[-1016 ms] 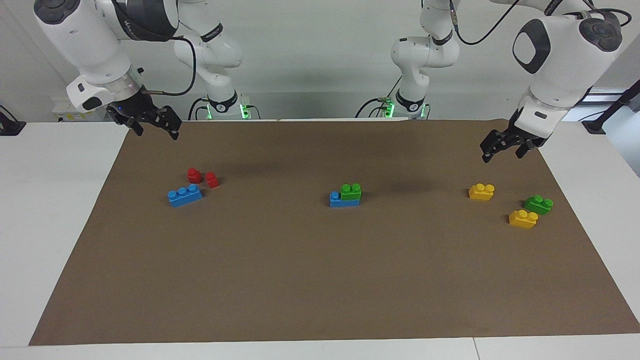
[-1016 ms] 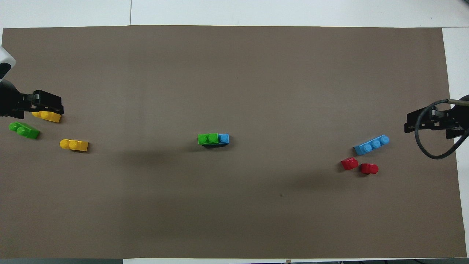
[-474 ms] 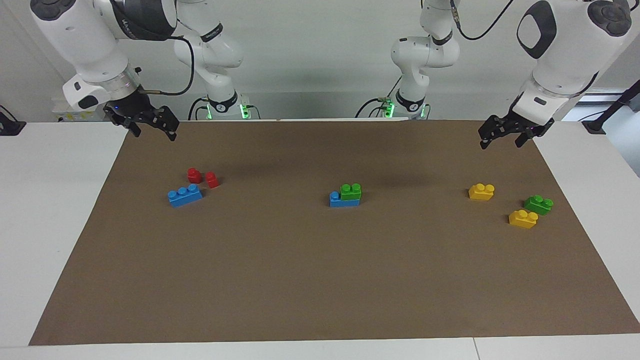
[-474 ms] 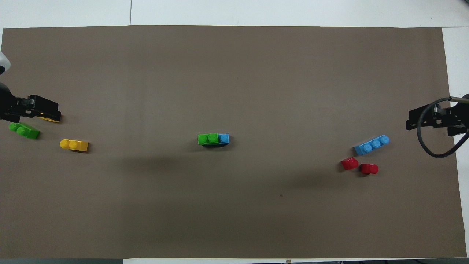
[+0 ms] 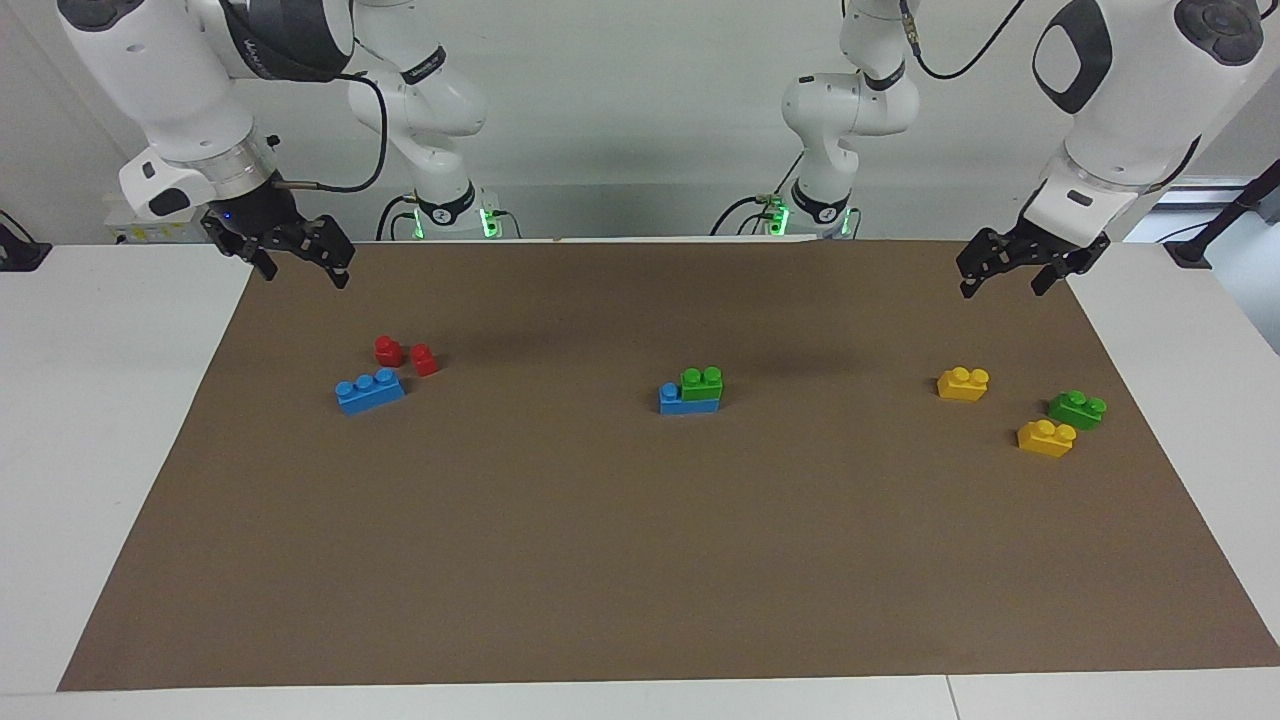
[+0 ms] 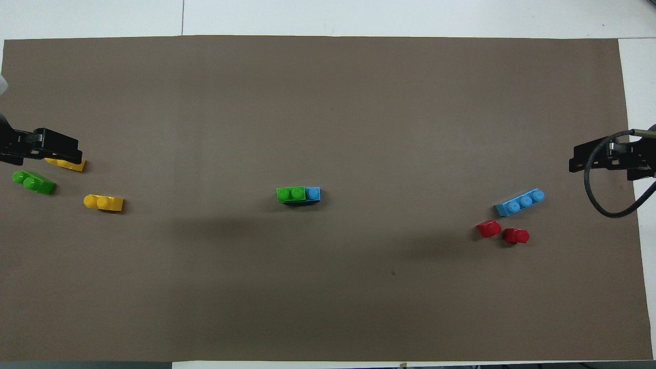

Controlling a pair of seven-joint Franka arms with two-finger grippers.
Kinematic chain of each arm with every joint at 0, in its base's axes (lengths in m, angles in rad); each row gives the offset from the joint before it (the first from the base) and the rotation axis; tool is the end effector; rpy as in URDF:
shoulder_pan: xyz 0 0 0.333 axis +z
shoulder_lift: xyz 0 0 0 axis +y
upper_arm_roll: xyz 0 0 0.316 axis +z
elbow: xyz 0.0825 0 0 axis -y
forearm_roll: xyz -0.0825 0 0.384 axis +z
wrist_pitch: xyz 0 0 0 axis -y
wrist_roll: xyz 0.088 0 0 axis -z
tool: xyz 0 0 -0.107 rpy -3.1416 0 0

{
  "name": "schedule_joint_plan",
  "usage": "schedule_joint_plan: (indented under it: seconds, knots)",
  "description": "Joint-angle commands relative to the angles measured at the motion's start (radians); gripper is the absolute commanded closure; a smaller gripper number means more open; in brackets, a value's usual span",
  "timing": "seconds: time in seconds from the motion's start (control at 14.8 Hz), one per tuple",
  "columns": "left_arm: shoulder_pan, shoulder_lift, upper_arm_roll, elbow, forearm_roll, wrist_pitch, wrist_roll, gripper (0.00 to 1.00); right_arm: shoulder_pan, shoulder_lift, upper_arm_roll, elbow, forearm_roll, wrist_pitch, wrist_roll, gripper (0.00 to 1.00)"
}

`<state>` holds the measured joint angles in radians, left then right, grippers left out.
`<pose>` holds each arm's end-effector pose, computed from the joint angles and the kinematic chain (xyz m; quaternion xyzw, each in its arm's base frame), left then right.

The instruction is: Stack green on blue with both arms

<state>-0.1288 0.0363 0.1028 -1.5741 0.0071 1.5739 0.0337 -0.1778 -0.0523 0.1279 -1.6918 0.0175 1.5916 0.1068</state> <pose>0.5647 -0.0150 0.6030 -0.9994 0.0299 0.0182 0.0053 0.5370 -0.0233 0.5975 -0.9966 0.0788 0.0243 0.0047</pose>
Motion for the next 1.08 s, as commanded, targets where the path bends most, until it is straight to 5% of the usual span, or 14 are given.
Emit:
schedule_joint_plan:
  seconds: [0.0,1.02]
  knots:
    - [-0.008,-0.001,0.006,0.011,-0.004,0.003,0.014,0.0,-0.015,0.011,0.012,0.012,-0.019,0.004,-0.085,0.0]
    - [-0.006,-0.003,0.008,0.011,-0.015,0.021,0.015,0.0,-0.008,0.003,0.012,0.003,-0.019,-0.027,-0.142,0.0]
